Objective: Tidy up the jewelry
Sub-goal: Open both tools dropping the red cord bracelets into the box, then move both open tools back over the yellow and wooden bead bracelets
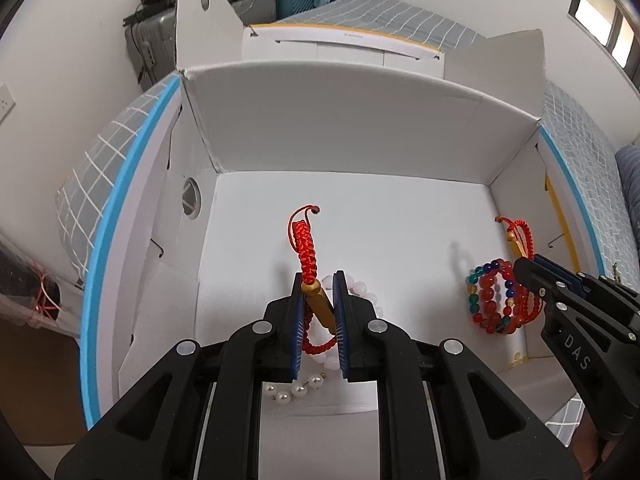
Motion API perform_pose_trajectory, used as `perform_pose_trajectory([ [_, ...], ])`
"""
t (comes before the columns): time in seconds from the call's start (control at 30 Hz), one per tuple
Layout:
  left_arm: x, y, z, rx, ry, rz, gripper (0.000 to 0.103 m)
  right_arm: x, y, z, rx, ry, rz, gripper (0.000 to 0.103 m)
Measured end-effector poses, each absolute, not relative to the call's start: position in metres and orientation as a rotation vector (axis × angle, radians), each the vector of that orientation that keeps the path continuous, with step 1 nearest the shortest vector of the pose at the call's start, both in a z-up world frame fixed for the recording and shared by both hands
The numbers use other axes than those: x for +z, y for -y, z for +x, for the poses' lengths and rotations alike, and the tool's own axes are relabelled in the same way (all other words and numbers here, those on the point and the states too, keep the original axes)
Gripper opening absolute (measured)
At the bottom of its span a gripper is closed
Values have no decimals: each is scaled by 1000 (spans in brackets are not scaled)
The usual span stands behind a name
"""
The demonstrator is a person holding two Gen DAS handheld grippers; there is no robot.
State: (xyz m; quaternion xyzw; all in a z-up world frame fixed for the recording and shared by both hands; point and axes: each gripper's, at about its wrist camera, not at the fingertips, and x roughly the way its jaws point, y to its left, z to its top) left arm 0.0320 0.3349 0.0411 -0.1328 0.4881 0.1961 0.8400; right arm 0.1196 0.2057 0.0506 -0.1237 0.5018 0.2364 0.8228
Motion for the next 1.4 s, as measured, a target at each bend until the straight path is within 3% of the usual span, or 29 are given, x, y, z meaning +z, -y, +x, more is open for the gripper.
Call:
perform_pose_trajectory([
  [0.1,40,-335,31,416,-1032,-275,15,50,-206,121,504,-1066,-258,17],
  [0.2,42,-338,31,410,-1028,-285,17,53,-204,120,510,-1045,-253,35],
  [0.27,46,-337,30,416,-1018,-282,35,58,-203,118,504,-1023,-257,50],
  [0.37,56,-335,26,430,-987,-266,52,64,-201,116,509,-1002,-251,67],
  [0.47,63,-332,25,441,-966,-253,68,69,-200,114,514,-992,-251,77],
  [0.57,69,-331,24,456,-948,-244,78,72,-199,114,512,-983,-249,84],
  [0.67,73,-332,21,491,-930,-234,87,75,-195,115,522,-980,-231,90],
  [0.97,83,-319,27,506,-898,-217,95,92,-166,123,501,-941,-182,95],
  [1.4,99,-259,74,437,-880,-157,97,109,-90,152,450,-894,-157,95],
])
